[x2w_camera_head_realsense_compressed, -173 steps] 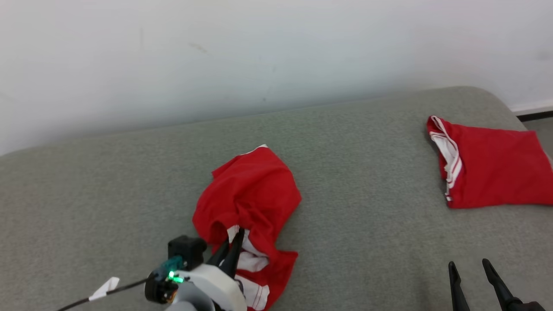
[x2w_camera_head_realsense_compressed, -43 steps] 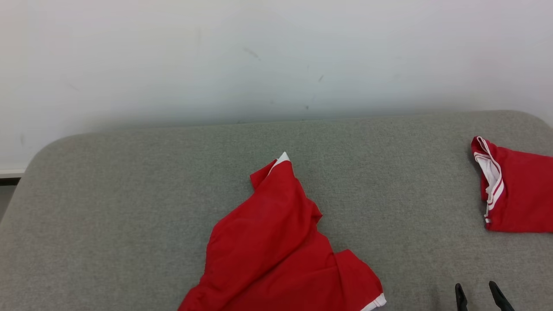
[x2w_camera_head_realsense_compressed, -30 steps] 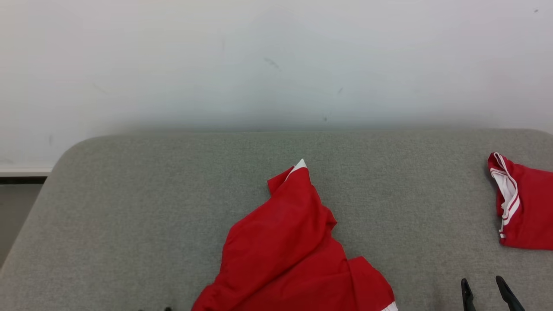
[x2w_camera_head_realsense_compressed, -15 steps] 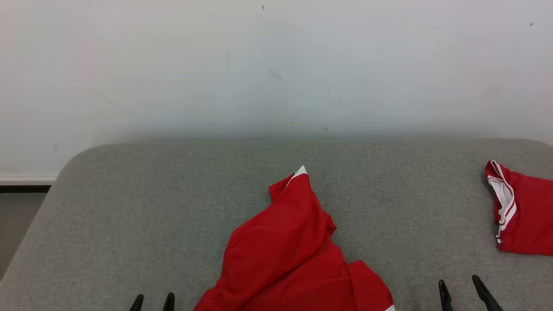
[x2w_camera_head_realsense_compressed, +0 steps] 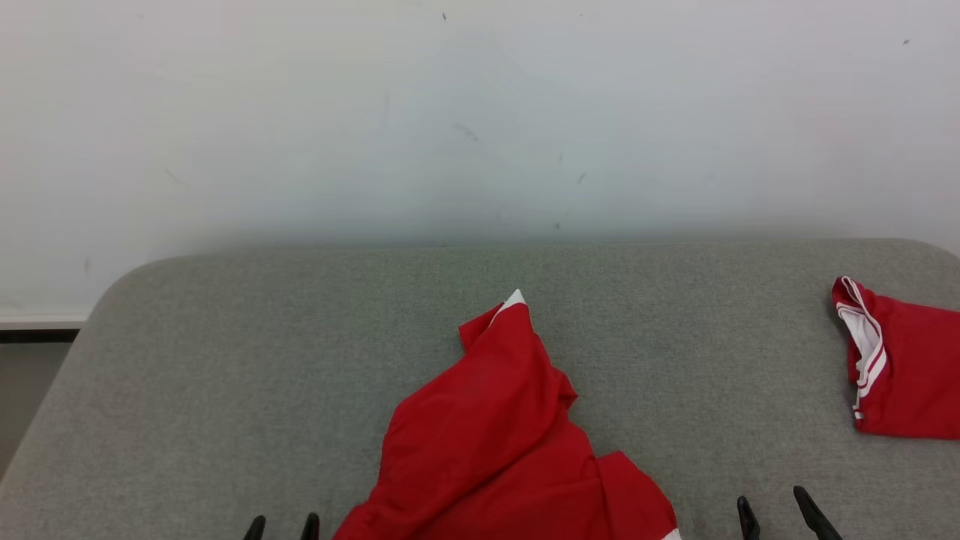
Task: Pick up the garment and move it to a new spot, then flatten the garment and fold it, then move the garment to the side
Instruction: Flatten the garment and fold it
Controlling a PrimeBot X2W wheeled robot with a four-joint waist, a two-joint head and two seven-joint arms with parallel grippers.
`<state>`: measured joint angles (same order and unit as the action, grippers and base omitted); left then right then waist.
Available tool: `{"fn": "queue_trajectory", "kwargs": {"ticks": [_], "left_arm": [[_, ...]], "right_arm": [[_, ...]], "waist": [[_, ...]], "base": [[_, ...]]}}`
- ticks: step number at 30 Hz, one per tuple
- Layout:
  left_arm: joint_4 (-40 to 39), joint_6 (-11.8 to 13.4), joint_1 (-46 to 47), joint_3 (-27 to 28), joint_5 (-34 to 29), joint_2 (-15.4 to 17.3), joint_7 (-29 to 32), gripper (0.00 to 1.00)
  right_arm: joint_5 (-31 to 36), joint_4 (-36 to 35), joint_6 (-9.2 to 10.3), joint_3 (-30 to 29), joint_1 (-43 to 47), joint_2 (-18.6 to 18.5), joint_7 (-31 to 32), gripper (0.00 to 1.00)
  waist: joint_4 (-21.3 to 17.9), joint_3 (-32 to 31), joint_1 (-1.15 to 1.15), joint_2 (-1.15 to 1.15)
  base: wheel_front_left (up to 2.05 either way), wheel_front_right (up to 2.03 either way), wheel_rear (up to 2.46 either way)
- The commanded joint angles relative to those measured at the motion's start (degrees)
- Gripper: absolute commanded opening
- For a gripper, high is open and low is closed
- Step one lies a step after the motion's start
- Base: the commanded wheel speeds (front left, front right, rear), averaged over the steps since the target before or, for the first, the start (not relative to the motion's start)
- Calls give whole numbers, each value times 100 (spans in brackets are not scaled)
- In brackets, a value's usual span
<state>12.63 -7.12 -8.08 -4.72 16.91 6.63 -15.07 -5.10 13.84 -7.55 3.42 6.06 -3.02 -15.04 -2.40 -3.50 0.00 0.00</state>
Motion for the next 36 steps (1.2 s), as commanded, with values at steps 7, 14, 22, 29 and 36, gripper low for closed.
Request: {"fn": "queue_trajectory", "kwargs": {"ticks": [7, 14, 22, 29, 36], "left_arm": [[109, -39, -98, -270, 22, 205, -9, 100], [209, -31, -231, -804, 434, 850, -9, 100], [241, -32, -93, -1678, 1151, 1555, 383, 100], [515, -33, 288, -2218, 1499, 1675, 413, 100], [803, -32, 691, -2603, 1680, 1741, 283, 100]], "right_arm": [[-57, -20, 14, 10, -17, -29, -16, 100], [-346, 85, 14, 473, -31, -355, -15, 100], [-966, 38, 14, 1398, -167, -958, 653, 100], [-1096, 431, 14, 1917, -506, -1084, 1121, 100], [-1040, 933, 14, 2102, -860, -1055, 1199, 100]], "waist": [[29, -1, 0, 0], [54, -8, 0, 0], [149, 103, 0, 0], [216, 246, 0, 0], [283, 377, 0, 0]], "base": [[0, 0, 0], [0, 0, 0], [0, 0, 0], [0, 0, 0], [0, 0, 0]]}}
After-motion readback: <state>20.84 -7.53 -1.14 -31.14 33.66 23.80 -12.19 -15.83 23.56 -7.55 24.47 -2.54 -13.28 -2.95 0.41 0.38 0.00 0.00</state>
